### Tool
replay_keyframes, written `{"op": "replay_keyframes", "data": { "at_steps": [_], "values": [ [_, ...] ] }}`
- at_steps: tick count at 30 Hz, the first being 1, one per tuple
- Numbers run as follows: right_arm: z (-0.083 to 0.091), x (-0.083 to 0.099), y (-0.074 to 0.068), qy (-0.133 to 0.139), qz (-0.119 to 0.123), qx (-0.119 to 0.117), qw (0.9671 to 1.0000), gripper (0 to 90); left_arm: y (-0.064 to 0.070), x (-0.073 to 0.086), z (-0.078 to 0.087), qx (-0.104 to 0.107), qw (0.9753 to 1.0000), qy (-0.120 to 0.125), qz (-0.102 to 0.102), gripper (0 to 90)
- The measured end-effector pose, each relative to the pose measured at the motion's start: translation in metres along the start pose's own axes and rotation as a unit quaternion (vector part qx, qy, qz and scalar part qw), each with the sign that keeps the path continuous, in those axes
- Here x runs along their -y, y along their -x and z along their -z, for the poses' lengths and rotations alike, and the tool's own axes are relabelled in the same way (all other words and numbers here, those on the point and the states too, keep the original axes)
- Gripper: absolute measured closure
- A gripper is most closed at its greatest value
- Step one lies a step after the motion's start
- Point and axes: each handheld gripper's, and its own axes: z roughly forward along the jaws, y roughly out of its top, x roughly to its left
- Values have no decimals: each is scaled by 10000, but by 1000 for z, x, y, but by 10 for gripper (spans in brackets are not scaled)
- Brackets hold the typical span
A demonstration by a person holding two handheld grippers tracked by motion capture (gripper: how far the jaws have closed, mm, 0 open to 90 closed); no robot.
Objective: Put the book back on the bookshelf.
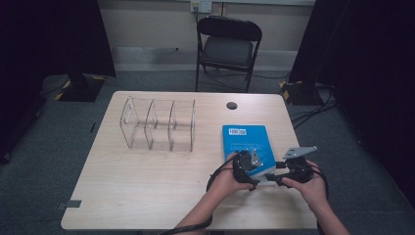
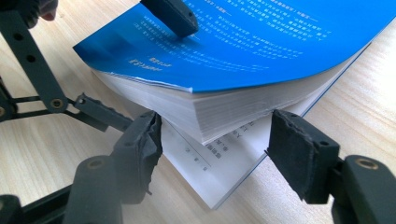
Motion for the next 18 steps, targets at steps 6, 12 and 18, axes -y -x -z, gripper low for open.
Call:
{"op": "replay_keyframes", "data": {
  "at_steps": [6,12,18],
  "values": [
    [0,0,0,5,-44,-6,10000,346,1,-1,-3,-123,9999,-6,-73,149],
    [0,-1,0,-25,-49,3,10000,346,2,-1,-5,-313,9993,10,-204,172],
    [0,4,1,65,-100,-29,9999,346,-1,1,-3,-287,9994,57,-171,222]
  ]
}}
